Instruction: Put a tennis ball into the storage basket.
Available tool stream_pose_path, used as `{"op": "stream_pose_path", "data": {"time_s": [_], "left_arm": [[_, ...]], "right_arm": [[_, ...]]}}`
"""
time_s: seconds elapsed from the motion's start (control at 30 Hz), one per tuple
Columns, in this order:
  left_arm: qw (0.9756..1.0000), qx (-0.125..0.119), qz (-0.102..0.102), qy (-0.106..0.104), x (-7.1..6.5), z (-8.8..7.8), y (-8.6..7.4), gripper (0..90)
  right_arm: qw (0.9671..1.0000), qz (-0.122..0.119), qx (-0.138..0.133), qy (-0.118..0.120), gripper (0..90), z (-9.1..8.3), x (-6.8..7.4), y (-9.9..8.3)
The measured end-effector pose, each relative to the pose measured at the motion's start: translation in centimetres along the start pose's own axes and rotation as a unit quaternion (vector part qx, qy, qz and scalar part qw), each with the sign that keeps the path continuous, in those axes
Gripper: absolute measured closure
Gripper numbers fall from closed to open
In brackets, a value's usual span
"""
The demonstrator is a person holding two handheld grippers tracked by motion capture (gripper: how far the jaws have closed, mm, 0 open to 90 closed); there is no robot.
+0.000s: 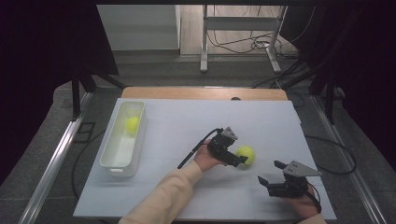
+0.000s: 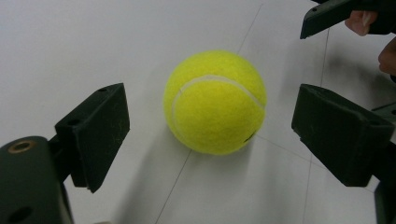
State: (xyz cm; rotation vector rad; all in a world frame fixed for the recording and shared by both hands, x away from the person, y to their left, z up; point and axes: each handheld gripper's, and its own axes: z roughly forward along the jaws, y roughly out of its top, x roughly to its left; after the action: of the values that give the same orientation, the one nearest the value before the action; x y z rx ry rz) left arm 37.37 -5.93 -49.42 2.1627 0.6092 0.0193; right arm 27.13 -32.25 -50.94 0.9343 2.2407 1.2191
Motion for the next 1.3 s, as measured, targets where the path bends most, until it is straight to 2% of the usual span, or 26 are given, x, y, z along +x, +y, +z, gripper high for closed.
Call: {"op": "stream_pose_path", "data": {"time_s": [0.53,0.93,1.1,1.3], "left_arm": [[0.9999,0.015,-0.002,-0.002,-0.1,1.6,0.2,12.1],[0.9995,0.030,0.002,0.005,-0.5,3.3,0.5,12.3],[0.9989,0.042,0.015,0.010,-0.7,3.8,0.6,12.8],[0.9985,0.046,0.022,0.016,-0.7,4.2,0.5,19.8]], "right_arm": [[1.0000,0.000,-0.001,0.002,11.9,0.0,0.0,0.0],[1.0000,0.001,-0.001,0.002,11.9,0.0,0.0,0.0],[1.0000,0.000,0.000,0.001,11.9,0.0,0.0,0.0],[1.0000,0.000,0.001,0.001,11.9,0.0,0.0,0.0]]}}
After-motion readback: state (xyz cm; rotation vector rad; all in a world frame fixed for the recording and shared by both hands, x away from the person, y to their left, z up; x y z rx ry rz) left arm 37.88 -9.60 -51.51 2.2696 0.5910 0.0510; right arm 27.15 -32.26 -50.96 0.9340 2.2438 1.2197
